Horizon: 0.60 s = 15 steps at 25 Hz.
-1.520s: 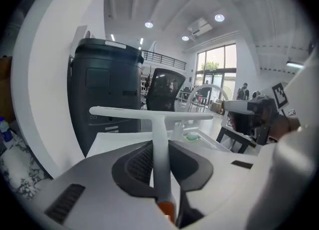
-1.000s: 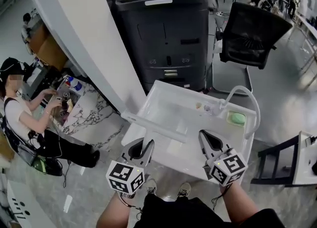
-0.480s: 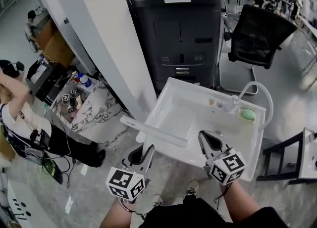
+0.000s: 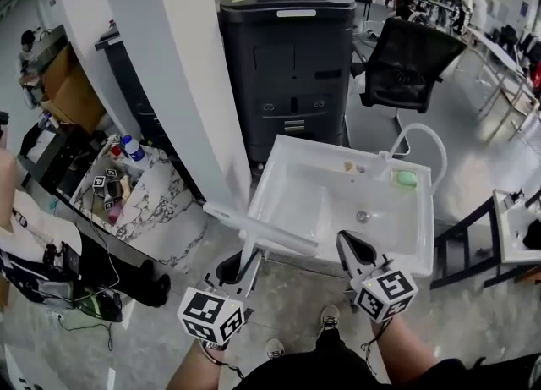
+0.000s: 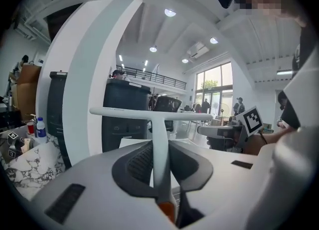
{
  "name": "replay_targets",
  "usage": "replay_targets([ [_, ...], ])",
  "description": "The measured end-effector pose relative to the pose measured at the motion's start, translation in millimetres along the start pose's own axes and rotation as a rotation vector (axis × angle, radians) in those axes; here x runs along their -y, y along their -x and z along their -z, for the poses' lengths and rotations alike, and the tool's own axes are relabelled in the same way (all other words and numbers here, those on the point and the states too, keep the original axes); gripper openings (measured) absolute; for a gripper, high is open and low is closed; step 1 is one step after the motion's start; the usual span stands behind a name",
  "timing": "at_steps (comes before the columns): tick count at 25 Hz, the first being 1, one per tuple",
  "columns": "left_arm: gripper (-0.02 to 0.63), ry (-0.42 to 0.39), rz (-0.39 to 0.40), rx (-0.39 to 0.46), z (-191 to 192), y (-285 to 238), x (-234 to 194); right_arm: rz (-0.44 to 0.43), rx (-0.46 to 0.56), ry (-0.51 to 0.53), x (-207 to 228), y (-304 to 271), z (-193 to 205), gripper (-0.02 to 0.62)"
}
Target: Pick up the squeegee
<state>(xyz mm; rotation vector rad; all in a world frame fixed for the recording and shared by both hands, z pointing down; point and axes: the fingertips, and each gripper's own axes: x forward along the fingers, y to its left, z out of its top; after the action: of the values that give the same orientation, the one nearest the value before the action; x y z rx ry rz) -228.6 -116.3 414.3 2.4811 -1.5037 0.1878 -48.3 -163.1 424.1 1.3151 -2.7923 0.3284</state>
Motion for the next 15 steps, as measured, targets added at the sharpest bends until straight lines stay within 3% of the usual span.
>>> replay_targets([
  [10, 0.078, -0.025, 0.185, -0.017, 13.8, 40.7, 34.5, 0.187, 0.032, -0.004, -47.5, 83.7, 11.0, 0.017],
  [15, 0.078, -0.033, 0.226, -0.007, 13.5, 51.0, 56.4, 0.229, 0.034, 0.016, -51.1, 114.3, 7.7, 0.017],
])
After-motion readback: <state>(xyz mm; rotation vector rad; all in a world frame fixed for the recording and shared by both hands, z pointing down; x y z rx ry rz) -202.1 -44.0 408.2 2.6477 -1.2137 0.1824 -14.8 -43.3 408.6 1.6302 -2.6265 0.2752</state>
